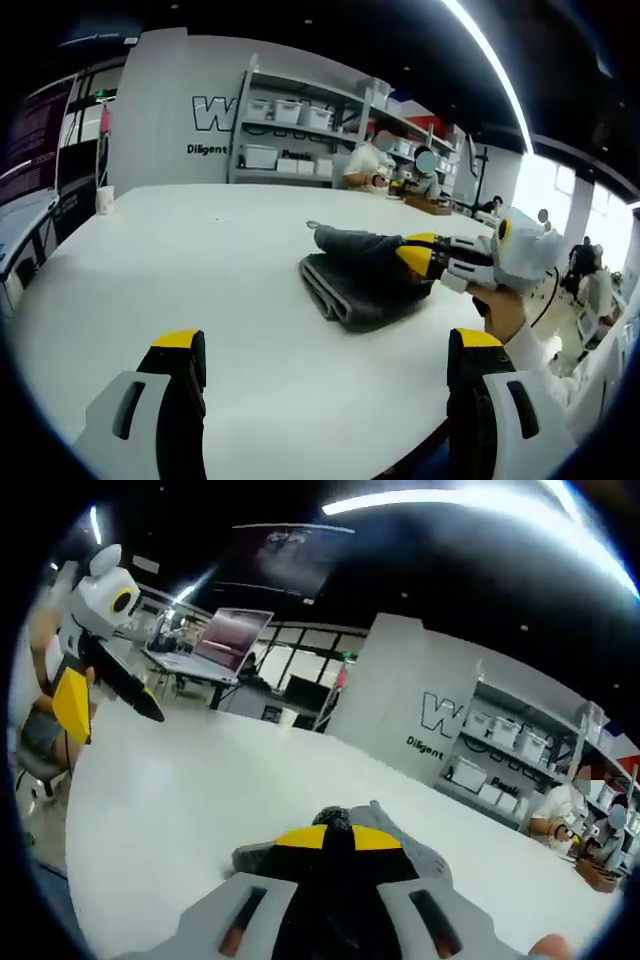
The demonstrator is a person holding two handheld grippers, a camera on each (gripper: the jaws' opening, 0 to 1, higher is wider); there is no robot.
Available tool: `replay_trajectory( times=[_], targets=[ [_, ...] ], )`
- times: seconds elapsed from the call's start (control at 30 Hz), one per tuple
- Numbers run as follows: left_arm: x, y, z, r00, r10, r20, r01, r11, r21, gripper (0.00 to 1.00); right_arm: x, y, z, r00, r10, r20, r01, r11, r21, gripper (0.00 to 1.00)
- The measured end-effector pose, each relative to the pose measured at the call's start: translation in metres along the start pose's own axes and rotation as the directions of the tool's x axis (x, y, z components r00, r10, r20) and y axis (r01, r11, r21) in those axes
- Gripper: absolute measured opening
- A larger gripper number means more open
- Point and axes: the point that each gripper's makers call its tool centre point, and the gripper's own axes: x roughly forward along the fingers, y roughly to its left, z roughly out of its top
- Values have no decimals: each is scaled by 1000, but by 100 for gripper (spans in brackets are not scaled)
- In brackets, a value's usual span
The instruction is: Open the folded towel by lifting each exposed corner and separating the folded layers until the towel lies flat within the target outline without major curled edges
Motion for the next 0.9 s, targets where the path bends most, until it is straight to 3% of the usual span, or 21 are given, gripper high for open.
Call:
replay_trajectory(
  times=[0.17,0.33,0.7,0.73,0.9],
  targets=[
    [-1,-2,0,1000,-5,1,5,1000,3,100,-18,-33,-7,995,-103,-11,104,993,56,1],
    [-3,1,0,1000,6,3,-6,1000,-3,100,-41,-69,-16,975,-220,-14,220,969,113,1],
    [-2,-5,2,1000,-2,4,2,1000,5,100,-77,-112,-32,936,-352,-17,349,917,194,1],
    [-2,-5,2,1000,-2,4,2,1000,6,100,-85,-120,-36,924,-381,-20,376,901,215,1],
    [-2,-5,2,1000,-3,2,3,1000,8,100,-96,-134,-54,906,-419,-64,422,878,225,1]
  ],
)
